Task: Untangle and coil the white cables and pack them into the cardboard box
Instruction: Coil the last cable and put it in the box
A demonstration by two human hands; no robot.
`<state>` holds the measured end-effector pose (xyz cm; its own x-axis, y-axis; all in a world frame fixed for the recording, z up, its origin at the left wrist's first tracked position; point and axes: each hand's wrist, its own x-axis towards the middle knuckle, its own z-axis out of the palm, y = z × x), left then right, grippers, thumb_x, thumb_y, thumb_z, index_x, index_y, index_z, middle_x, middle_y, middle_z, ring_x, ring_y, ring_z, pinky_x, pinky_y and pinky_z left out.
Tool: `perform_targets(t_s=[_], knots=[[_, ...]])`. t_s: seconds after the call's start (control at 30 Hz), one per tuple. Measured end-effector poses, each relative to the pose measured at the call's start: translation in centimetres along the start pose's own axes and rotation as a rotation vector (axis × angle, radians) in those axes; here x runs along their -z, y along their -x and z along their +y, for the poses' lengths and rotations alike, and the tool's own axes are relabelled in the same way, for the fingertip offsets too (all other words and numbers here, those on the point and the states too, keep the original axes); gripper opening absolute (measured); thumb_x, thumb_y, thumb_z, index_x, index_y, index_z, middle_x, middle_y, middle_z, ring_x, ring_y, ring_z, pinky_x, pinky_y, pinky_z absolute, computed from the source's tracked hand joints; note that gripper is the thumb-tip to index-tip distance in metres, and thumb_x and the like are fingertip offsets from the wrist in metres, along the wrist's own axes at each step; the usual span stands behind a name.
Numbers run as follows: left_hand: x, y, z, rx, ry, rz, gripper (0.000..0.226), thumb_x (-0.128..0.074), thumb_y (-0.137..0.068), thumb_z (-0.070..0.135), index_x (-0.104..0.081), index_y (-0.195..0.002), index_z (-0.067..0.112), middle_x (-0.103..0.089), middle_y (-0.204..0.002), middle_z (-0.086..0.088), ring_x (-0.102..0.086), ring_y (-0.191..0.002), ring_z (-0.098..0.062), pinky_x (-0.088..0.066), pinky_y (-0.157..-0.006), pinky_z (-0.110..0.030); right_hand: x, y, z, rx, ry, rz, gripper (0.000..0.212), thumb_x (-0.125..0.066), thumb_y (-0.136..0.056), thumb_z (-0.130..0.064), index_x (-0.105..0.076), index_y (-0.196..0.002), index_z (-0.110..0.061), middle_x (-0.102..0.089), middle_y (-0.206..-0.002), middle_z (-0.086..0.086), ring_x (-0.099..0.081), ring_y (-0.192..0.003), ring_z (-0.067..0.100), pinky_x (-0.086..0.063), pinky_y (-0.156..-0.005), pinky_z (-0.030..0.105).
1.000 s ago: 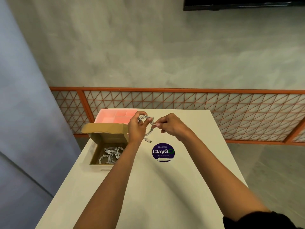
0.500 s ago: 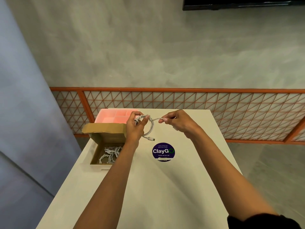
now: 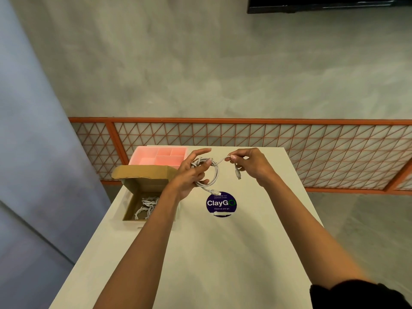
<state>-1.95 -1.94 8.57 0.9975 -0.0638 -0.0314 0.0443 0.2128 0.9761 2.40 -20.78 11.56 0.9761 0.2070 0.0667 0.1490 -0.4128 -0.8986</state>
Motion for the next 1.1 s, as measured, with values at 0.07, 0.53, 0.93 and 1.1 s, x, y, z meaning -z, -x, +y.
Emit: perform_targets(t_s=[0.07,0.53,0.93,1.1], knots=[[0.0,-0.1,0.2,0.023,0.006,-0.012,0.028,-0.064,-0.088,0.014,-0.065,-0.116,0.018,-0.055,-0.085,0.001,-0.031,-0.053,-0.007,-0.052,-0.054,-0.025,-0.1,0.0,0.2,-0.005,-0.006,-0.002,0.018,-0.056,-0.094,-0.015,-0.074,-0.097,-0.012,-0.067,-0.086,-0.006,-0.058,-0.076,0.006,-0.045,-0.066,0.014],[-0.9,0.2,0.9,-0.111,-0.257,0.084,0.013,-0.072,-0.08,0.007,-0.069,-0.09,0.015,-0.066,-0.081,0.004,-0.063,-0.068,-0.003,-0.043,-0.04,-0.019,-0.7,0.0,0.8,-0.045,-0.272,-0.003,0.018,-0.057,-0.094,-0.011,-0.071,-0.102,-0.005,-0.069,-0.092,0.005,-0.06,-0.075,0.014,-0.054,-0.081,0.023],[-1.0,-0.2,0.6,-0.16,-0.315,0.11,0.012,-0.072,-0.081,0.009,-0.069,-0.091,0.015,-0.066,-0.081,0.004,-0.059,-0.064,-0.003,-0.041,-0.04,-0.018,-3.7,1.2,1.2,-0.263,-0.821,-0.08,0.013,-0.053,-0.092,0.002,-0.064,-0.088,-0.002,-0.067,-0.079,0.01,-0.069,-0.06,0.009,-0.056,-0.062,0.016],[-1.0,-0.5,0.1,-0.176,-0.394,0.143,0.014,-0.07,-0.084,0.015,-0.062,-0.095,0.012,-0.066,-0.088,0.003,-0.059,-0.071,-0.006,-0.042,-0.042,-0.017,-3.7,1.3,0.9,-0.243,-0.664,-0.102,0.006,-0.058,-0.09,0.002,-0.061,-0.088,-0.002,-0.067,-0.08,0.015,-0.069,-0.06,0.013,-0.057,-0.061,0.021]])
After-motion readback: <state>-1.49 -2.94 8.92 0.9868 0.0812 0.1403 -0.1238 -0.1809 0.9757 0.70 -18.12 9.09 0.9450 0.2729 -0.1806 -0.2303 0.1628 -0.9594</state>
